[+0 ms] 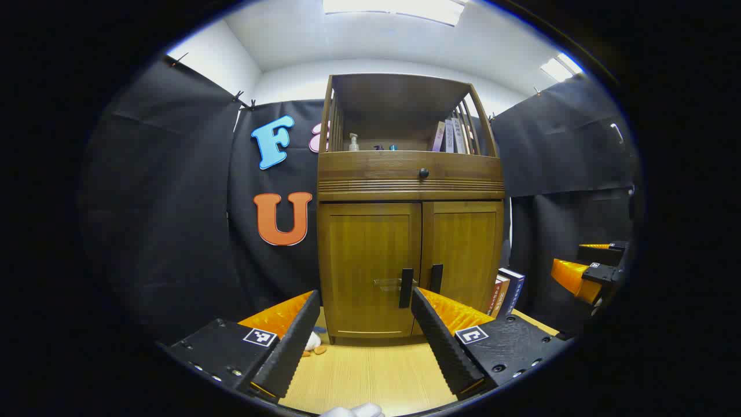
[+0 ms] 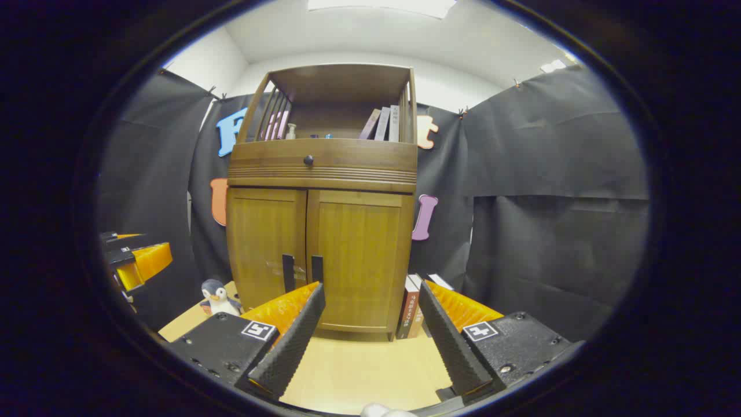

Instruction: Open the right door of the double-door shoe cabinet with the right hand, and open the left door with the left hand.

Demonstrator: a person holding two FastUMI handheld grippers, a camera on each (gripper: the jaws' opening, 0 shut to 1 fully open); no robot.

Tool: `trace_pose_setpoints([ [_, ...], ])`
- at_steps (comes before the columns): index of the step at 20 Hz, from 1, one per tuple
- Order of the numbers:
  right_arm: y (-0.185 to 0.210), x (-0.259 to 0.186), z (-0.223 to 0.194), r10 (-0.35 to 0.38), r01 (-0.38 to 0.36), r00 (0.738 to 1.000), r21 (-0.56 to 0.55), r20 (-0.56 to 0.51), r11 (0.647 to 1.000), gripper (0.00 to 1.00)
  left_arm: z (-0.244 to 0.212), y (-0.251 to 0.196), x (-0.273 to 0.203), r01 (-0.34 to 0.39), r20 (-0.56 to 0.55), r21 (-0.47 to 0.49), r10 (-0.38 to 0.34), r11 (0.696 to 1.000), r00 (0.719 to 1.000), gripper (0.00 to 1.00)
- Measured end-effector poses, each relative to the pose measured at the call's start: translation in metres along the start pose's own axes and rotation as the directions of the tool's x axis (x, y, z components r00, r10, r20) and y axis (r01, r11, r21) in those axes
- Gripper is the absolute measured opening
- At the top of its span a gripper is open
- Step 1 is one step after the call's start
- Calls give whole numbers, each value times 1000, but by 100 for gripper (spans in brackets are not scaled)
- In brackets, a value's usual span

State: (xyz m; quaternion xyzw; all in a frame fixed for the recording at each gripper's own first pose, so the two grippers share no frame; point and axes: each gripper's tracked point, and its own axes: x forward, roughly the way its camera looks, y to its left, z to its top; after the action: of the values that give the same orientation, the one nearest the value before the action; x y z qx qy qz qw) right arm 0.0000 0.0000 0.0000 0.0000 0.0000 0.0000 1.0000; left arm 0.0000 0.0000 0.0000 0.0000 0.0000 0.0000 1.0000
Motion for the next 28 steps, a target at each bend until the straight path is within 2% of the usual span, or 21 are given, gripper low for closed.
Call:
trace_pose_setpoints([
  [18, 13, 30, -20, -7, 7, 999, -1, -44, 1000, 100, -5, 2, 7, 16, -18, 6, -16, 1000, 1000, 96],
  [23, 30, 61, -34, -10, 10, 998, -1, -55, 1000, 100, -9, 11, 8, 17, -33, 16, -16, 1000, 999, 96],
  [28, 55, 116, -39, 35, -36, 998, -14, -59, 999, 100, -14, 11, 5, 0, -54, 7, 1, 1000, 999, 96],
])
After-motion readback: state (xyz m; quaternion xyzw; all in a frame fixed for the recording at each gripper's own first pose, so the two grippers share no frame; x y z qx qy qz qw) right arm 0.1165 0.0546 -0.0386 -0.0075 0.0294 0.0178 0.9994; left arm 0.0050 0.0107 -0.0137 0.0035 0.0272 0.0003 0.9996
